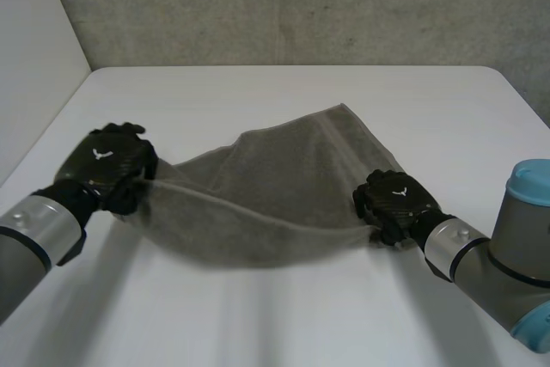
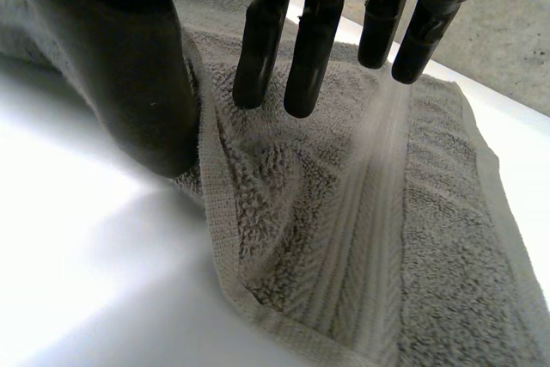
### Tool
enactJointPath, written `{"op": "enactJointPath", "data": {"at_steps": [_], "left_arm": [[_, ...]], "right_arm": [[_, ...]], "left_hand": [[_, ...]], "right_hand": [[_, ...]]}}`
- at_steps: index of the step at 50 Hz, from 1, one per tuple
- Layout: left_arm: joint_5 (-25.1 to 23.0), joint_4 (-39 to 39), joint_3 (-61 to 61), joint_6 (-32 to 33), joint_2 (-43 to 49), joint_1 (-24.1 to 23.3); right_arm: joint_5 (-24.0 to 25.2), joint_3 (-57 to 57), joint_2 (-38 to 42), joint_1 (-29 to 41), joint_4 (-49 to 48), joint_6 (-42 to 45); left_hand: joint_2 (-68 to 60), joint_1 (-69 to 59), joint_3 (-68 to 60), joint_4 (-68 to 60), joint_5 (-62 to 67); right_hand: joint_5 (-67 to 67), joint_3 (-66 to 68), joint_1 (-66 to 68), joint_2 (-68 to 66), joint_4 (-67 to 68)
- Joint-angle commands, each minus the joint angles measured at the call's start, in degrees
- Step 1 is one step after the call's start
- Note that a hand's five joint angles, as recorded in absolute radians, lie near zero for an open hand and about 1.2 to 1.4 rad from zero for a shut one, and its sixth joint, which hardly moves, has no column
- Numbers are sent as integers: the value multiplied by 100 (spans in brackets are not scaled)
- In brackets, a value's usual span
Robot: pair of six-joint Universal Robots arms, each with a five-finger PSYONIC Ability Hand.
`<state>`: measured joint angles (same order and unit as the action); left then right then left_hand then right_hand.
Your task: Fold the towel.
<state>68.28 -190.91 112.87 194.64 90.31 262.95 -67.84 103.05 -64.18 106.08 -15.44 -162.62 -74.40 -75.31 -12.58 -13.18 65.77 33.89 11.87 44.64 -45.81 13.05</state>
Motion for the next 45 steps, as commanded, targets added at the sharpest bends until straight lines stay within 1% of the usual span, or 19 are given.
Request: {"op": "enactJointPath", "data": {"at_steps": [1,14,17,19,21,23,24,25,28,32,33,34,36,37,39,40,42,43,45], "left_arm": [[-7,-7,-46,-5,-75,380],[-34,-7,-116,-13,-57,1135],[-34,-16,-134,-22,-57,1188],[-34,-16,-134,-22,-49,1197],[-34,-16,-151,-13,-40,1197],[-34,-7,-169,-22,-14,1198],[-34,-7,-169,-22,-13,1197],[-34,-7,-169,-31,-5,1197],[-34,1,-151,-31,13,1171],[-34,10,-134,-31,4,1118],[-34,28,-116,-31,-39,1110],[-43,63,-99,-40,-83,1110],[-43,133,-90,-49,-127,1101],[-51,229,-81,-66,-232,1109],[-86,352,-72,-110,-372,1110],[-147,466,-63,-171,-504,1110],[-226,563,-63,-233,-636,1110],[-227,564,-63,-233,-637,1110],[-402,686,-81,-408,-917,1127]], "right_arm": [[-361,-83,238,150,-328,-24],[-757,-391,432,89,-486,46],[-757,-443,476,-16,-539,81],[-766,-479,494,-70,-548,134],[-766,-505,494,-114,-548,213],[-739,-540,380,-323,-496,414],[-739,-540,380,-324,-496,416],[-678,-540,266,-498,-469,511],[-643,-514,116,-614,-434,609],[-379,-303,-262,-755,-223,714],[-196,-216,-488,-825,-66,741],[-194,-215,-491,-825,-65,741],[208,-136,-989,-1035,416,758],[210,-136,-991,-1036,418,758],[560,-232,-1429,-1264,1013,732],[562,-233,-1431,-1265,1016,732],[920,-460,-1877,-1536,1585,732],[922,-461,-1879,-1537,1587,732],[1106,-794,-2334,-1721,1964,688]], "left_hand": [[-560,-469,258,318,423],[-560,-469,258,318,423],[-560,-469,258,318,423],[-560,-469,258,318,423],[-560,-469,258,318,423],[-560,-469,258,318,423],[-560,-469,258,318,423],[-560,-469,258,318,423],[-560,-469,258,318,423],[-560,-469,258,318,423],[-560,-469,258,318,423],[-560,-469,258,318,423],[-560,-469,258,318,423],[-560,-469,258,318,423],[-560,-469,258,318,423],[-560,-469,258,318,423],[-560,-469,258,318,423],[-560,-469,258,318,423],[-560,-469,258,318,423]], "right_hand": [[-268,-187,-343,460,-305],[-51,-187,-125,243,-305],[518,-187,444,-326,-305],[589,-187,514,-397,-305],[909,-187,834,-717,-305],[2852,-187,2777,-2660,-305],[2860,-187,2785,-2668,-305],[3604,-187,3529,-3412,-305],[3611,-187,3536,-3419,-305],[3611,-187,3536,-3419,-305],[3611,-187,3536,-3419,-305],[3611,-187,3536,-3419,-305],[3611,-187,3536,-3419,-305],[3611,-187,3536,-3419,-305],[3611,-187,3536,-3419,-305],[3611,-187,3536,-3419,-305],[3611,-187,3536,-3419,-305],[3611,-187,3536,-3419,-305],[3611,-187,3536,-3419,-305]]}}
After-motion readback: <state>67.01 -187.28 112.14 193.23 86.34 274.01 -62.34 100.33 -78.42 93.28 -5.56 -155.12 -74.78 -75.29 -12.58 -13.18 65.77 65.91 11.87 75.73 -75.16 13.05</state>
